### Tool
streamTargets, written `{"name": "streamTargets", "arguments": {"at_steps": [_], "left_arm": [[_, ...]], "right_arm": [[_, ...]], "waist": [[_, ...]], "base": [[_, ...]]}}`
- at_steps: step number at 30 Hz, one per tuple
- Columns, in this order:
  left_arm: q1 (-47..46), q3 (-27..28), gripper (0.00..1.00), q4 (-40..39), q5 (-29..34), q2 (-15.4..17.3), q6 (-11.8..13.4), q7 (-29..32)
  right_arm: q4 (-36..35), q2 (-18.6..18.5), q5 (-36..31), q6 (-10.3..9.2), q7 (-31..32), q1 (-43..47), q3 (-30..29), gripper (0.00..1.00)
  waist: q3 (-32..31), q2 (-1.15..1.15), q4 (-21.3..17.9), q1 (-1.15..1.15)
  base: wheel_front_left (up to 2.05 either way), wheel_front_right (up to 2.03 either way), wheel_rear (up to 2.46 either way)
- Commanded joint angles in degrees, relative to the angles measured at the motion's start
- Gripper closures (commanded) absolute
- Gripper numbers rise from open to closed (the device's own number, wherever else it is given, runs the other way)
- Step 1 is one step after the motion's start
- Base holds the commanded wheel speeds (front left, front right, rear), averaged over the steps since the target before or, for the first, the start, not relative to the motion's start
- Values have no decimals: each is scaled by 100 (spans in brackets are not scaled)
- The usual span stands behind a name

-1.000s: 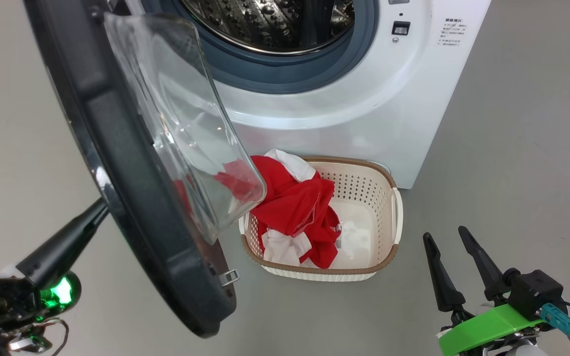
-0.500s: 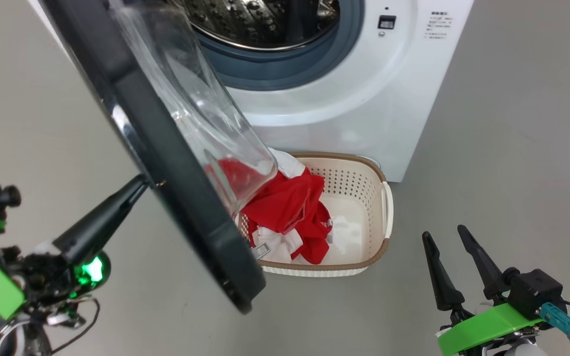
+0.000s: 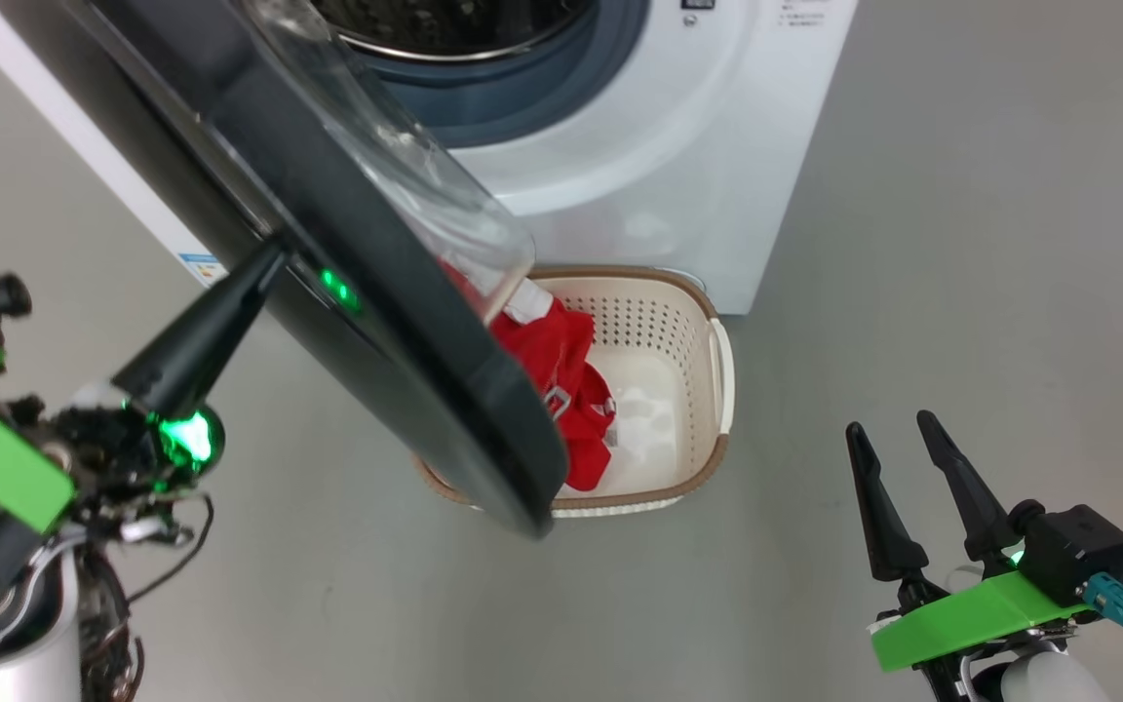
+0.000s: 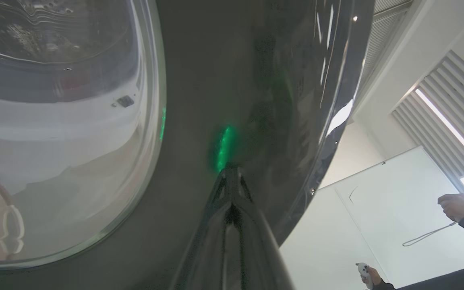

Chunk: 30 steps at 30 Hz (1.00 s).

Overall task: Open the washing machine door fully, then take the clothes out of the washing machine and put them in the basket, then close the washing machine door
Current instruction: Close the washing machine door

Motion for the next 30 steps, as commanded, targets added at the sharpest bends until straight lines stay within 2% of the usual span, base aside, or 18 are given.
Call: {"name": "streamTargets", "arguments": {"at_steps": [1,18,30], "left_arm": [[-273,73,100,-120,162,121,-33,-122],[-1086,-482,100,188,865,200,-33,-1497],[-1874,-1008,100,655,1030,561,-33,-2765]], "right_arm": [[-167,-9,55,28,-37,-203,114,0],[-264,-9,172,28,-37,-464,40,0],[-337,-9,267,28,-37,-628,16,0]], "waist": [[130,0,-118,0],[534,0,-479,0],[825,0,-803,0]], "base": [[0,0,0],[0,0,0],[0,0,0]]}}
